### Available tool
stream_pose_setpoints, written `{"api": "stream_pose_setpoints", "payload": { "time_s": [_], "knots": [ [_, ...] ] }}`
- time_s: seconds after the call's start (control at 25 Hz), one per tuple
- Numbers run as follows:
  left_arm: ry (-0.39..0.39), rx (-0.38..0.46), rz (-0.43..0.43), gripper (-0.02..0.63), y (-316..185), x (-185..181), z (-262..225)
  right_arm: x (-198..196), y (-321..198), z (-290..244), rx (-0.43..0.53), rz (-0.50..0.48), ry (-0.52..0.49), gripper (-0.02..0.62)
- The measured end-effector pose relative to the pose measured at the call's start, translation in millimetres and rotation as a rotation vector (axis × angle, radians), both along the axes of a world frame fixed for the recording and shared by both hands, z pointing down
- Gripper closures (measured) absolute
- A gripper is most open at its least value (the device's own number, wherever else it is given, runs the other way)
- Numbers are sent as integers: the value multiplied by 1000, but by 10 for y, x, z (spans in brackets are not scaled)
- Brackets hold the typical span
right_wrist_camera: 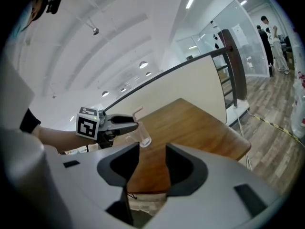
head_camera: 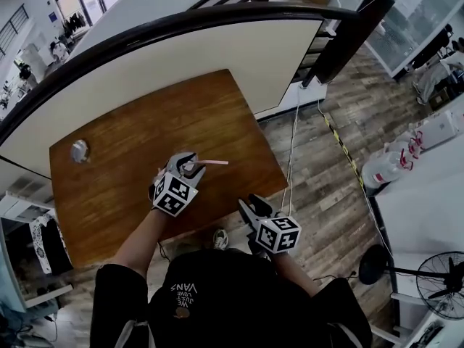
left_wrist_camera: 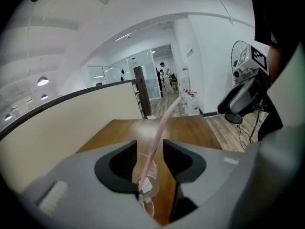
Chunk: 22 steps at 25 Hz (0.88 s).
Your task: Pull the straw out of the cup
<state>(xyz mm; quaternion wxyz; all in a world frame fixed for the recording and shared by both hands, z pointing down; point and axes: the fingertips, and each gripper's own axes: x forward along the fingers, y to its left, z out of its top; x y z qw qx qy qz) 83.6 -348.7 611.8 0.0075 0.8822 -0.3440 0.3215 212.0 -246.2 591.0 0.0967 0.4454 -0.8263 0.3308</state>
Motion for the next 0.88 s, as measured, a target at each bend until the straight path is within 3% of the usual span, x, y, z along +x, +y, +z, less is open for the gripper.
{"api": "stream_pose_setpoints", "payload": {
  "time_s": [0.08,0.2,0.36,0.88],
  "knots": [
    [-17,-12,-5,431,-11,8,48,24,-9,9,-1,-1,-2,433],
    [-32,-22,-2,507,-14,7,80,44,-16,19,-4,2,-3,433],
    [-35,-33,-7,548,-28,-8,107,30,-13,36,-9,4,-6,433],
    [65,-20,-36,565,-41,-108,-16,-113,18,-12,-3,43,-15,433]
  ]
}}
